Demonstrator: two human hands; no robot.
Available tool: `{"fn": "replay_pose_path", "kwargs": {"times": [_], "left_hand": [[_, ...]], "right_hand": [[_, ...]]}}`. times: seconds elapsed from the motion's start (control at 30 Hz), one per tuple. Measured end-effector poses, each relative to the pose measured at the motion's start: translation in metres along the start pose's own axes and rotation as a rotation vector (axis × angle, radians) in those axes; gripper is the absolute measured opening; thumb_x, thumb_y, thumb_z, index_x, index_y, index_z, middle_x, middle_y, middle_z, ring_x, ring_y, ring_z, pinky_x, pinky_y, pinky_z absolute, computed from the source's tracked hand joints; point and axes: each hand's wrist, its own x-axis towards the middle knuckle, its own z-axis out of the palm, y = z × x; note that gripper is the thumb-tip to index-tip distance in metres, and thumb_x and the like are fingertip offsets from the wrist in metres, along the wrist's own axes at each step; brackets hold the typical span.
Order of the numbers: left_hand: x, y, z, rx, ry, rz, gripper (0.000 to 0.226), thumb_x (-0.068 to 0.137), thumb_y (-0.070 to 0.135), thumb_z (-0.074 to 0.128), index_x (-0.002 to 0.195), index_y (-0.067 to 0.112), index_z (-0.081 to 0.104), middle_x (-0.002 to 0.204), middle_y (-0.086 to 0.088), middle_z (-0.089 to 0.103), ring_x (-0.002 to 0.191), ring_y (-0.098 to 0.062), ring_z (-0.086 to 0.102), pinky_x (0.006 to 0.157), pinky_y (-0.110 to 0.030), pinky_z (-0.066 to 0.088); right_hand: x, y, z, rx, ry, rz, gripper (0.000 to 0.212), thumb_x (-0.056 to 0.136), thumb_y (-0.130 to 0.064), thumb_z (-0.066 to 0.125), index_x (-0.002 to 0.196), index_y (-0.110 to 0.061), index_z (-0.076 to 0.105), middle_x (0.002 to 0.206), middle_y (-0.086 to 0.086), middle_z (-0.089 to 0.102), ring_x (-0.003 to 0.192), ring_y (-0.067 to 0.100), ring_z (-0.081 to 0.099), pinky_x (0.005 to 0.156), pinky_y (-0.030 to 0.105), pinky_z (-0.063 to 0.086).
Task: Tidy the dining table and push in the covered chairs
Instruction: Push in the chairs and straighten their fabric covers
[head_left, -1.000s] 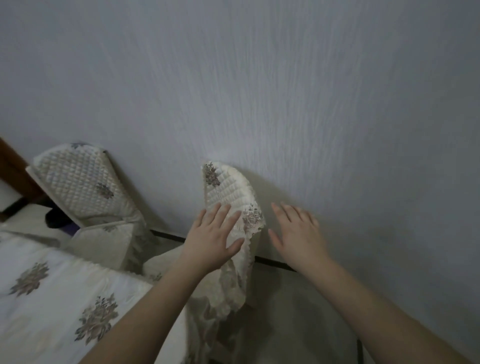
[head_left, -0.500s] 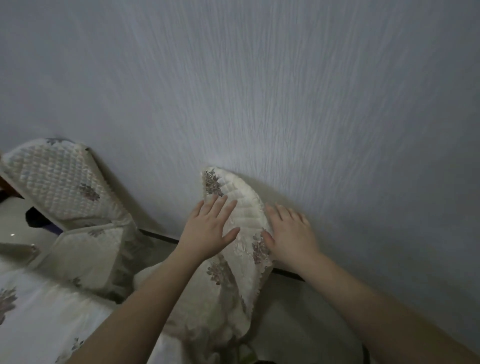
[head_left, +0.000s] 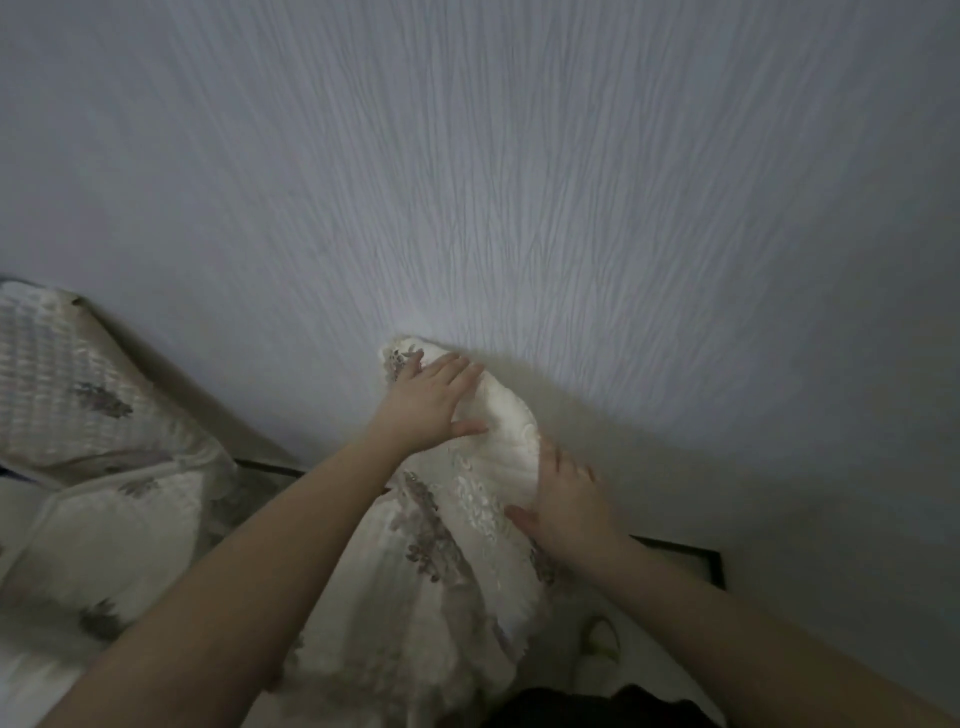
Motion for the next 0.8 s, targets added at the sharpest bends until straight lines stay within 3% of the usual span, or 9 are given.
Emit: {"fn": "replay_pose_path", "kwargs": {"times": [0.13,0.27,0.4,0.5,0.63,0.8], "left_hand": [[0.025,-0.018,0.005,-0.169,-0.035,-0.008,0.087,0.08,0.077,0.042,0.145,0.019,0.035,0.149,-0.002,0.039,0.139,-0.019,0.031,0.118,-0.045,0.01],[0.039,-0.021,0.016,-0.268,-0.006,0.041,0.093,0.067,0.086,0.043,0.129,0.016,0.044,0.132,-0.005,0.052,0.125,-0.023,0.045,0.113,-0.042,0.024],[0.048,-0.022,0.017,-0.261,0.024,0.046,0.094,0.062,0.085,0.049,0.122,0.013,0.049,0.121,-0.005,0.057,0.113,-0.025,0.05,0.099,-0.036,0.033],[0.054,-0.025,0.013,-0.148,-0.018,0.097,0.087,0.065,0.085,0.05,0.116,0.015,0.053,0.113,-0.003,0.058,0.108,-0.023,0.052,0.097,-0.036,0.035],[0.052,-0.03,0.01,-0.091,-0.025,0.095,0.089,0.062,0.089,0.044,0.11,0.015,0.056,0.106,-0.001,0.059,0.105,-0.022,0.053,0.099,-0.038,0.035],[0.034,-0.054,0.008,-0.089,0.019,0.064,0.09,0.06,0.092,0.039,0.101,0.014,0.054,0.095,0.0,0.056,0.092,-0.021,0.053,0.082,-0.036,0.041]], "right_hand": [[0.006,0.011,0.005,0.178,-0.08,-0.035,0.101,0.085,-0.047,0.058,0.149,-0.019,-0.014,0.141,0.011,0.041,0.11,0.028,0.055,0.085,0.036,0.047],[0.011,0.018,0.016,0.309,-0.085,-0.049,0.095,0.084,-0.044,0.056,0.148,-0.029,-0.012,0.132,0.008,0.05,0.101,0.025,0.059,0.08,0.037,0.051],[0.013,0.018,0.017,0.412,-0.099,-0.028,0.093,0.083,-0.045,0.057,0.147,-0.034,-0.01,0.128,0.001,0.055,0.099,0.024,0.061,0.08,0.037,0.051],[0.015,0.018,0.016,0.443,-0.114,-0.023,0.094,0.084,-0.053,0.057,0.146,-0.039,-0.011,0.132,-0.005,0.053,0.104,0.021,0.06,0.084,0.036,0.05],[0.018,0.016,0.015,0.417,-0.147,-0.021,0.096,0.085,-0.05,0.06,0.148,-0.036,-0.012,0.133,0.001,0.053,0.11,0.023,0.058,0.089,0.036,0.048],[0.02,-0.001,0.008,0.398,-0.18,-0.087,0.092,0.089,-0.039,0.058,0.149,-0.031,-0.011,0.133,0.008,0.051,0.112,0.026,0.055,0.088,0.031,0.044]]}}
